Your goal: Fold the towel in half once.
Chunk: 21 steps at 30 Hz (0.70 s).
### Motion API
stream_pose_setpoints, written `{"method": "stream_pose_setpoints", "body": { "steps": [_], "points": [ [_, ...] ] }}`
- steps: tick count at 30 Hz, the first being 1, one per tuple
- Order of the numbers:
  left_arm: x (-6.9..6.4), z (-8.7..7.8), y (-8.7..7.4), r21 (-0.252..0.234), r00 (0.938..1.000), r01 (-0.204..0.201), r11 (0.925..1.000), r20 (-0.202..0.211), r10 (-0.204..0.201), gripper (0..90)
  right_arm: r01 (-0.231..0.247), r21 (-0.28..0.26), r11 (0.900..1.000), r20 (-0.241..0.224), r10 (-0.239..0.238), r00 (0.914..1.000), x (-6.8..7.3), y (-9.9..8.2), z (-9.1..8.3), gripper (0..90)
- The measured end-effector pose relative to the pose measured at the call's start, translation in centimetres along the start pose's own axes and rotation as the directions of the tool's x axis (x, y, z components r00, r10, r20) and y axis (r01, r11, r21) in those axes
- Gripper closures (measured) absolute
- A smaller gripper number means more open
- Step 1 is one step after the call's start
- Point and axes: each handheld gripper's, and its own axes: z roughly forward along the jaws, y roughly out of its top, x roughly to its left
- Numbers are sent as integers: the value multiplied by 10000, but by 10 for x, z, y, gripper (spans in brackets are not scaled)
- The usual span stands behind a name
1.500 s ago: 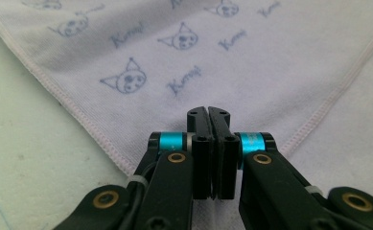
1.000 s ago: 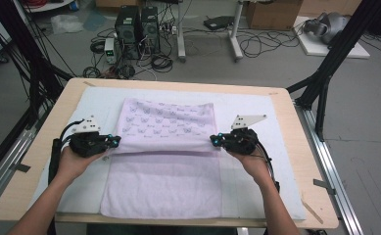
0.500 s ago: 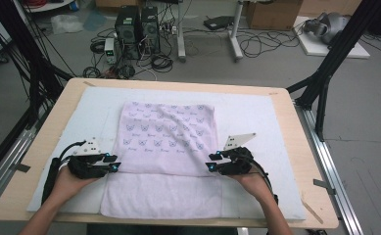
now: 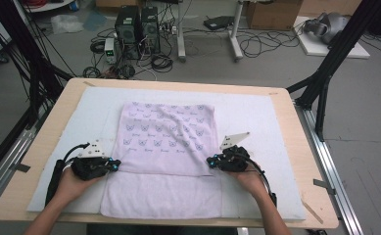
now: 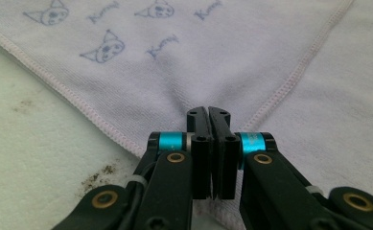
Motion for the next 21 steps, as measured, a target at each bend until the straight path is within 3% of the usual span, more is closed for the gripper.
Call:
{"method": "stream_pose_setpoints", "body": {
  "steps": [5, 10, 15, 18, 21],
  "points": [
    [-1, -13, 8, -416, 10000, 41, 9991, -22, -42, 877, 67, -962, 9953, 26, -65, 10000, 4, 5, -20, 884],
    [-8, -31, 13, -731, 10000, -55, 9973, -87, 49, 876, 68, -1348, 9908, 43, -63, 10000, 9, 4, -39, 885],
    [-23, -50, 11, -984, 9996, -287, 9947, -75, 281, 877, 358, -1472, 9885, 8, -361, 9993, 24, 3, -55, 885],
    [-39, -61, 5, -1293, 9989, -475, 9905, -1, 479, 877, 545, -1498, 9872, -56, -559, 9984, 35, -2, -64, 885],
    [-47, -61, -5, -1193, 9977, -606, 9910, 226, 637, 838, 555, -1375, 9890, -274, -598, 9978, 44, -10, -68, 852]
  ]
}}
